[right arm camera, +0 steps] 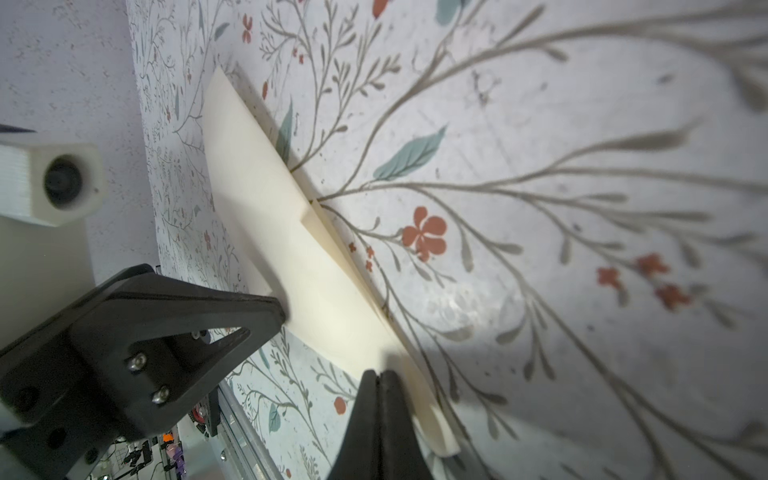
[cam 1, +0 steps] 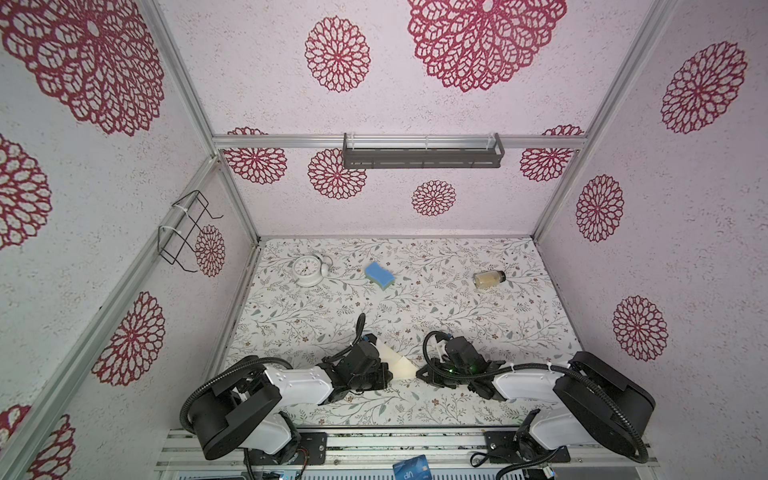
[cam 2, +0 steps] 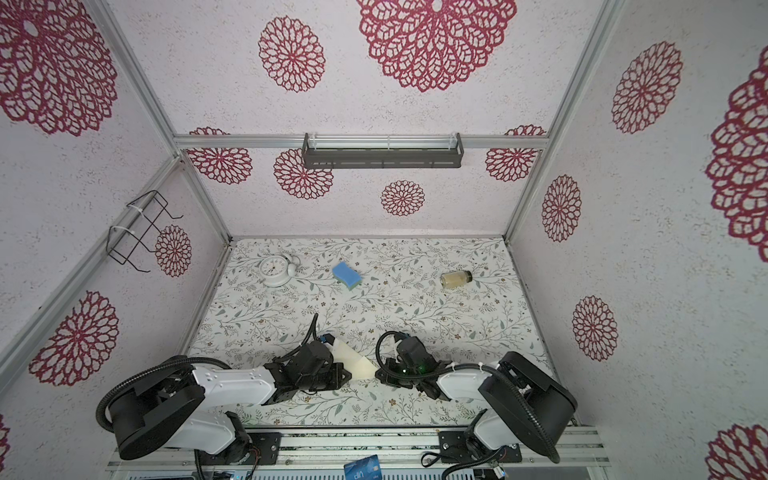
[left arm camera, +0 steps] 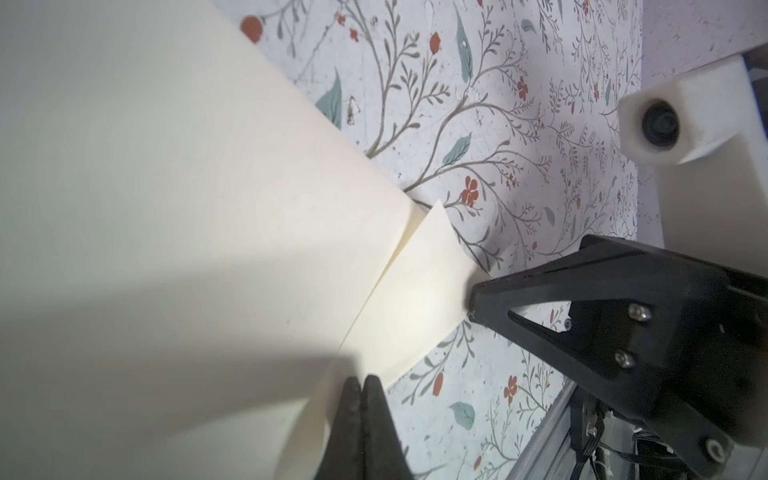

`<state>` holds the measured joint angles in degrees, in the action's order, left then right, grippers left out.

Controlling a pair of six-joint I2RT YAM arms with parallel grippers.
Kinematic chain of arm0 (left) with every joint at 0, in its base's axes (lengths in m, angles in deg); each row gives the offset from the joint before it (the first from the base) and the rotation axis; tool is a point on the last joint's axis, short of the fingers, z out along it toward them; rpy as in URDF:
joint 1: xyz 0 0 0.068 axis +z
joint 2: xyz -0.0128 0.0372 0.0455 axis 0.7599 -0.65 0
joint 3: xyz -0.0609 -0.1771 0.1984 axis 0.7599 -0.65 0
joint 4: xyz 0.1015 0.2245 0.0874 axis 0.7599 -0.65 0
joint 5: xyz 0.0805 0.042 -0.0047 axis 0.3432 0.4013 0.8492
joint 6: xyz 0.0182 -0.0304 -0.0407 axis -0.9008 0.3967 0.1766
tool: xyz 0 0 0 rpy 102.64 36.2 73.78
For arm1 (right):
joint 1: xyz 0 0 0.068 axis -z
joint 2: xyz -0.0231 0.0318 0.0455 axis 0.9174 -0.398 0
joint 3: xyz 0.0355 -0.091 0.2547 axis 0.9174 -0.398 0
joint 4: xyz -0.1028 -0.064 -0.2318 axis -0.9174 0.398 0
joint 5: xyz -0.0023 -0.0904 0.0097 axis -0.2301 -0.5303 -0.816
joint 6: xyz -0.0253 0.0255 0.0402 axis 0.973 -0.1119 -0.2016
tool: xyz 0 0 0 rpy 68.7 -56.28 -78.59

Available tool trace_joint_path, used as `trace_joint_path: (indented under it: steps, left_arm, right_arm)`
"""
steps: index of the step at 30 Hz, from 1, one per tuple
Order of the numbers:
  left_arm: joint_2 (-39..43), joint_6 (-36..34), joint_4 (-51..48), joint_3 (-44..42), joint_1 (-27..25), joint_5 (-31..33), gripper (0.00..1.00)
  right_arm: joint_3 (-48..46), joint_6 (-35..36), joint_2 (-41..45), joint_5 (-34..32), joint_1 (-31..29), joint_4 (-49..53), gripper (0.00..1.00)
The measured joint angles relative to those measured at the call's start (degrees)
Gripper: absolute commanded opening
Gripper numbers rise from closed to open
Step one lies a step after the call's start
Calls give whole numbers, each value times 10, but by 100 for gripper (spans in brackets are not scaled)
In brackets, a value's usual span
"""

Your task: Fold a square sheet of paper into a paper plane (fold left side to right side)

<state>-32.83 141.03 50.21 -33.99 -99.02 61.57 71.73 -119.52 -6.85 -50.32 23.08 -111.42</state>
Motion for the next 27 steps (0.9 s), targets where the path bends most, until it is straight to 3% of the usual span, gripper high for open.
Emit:
trace_joint_path:
  steps: [17, 27]
  left_arm:
    - [60, 45, 31, -69, 7, 13, 0]
    - [118, 52, -9, -92, 49, 17, 0]
  right_arm:
    - [0, 0, 0, 0, 0, 0, 0]
    - [0, 0, 0, 0, 0, 0, 0]
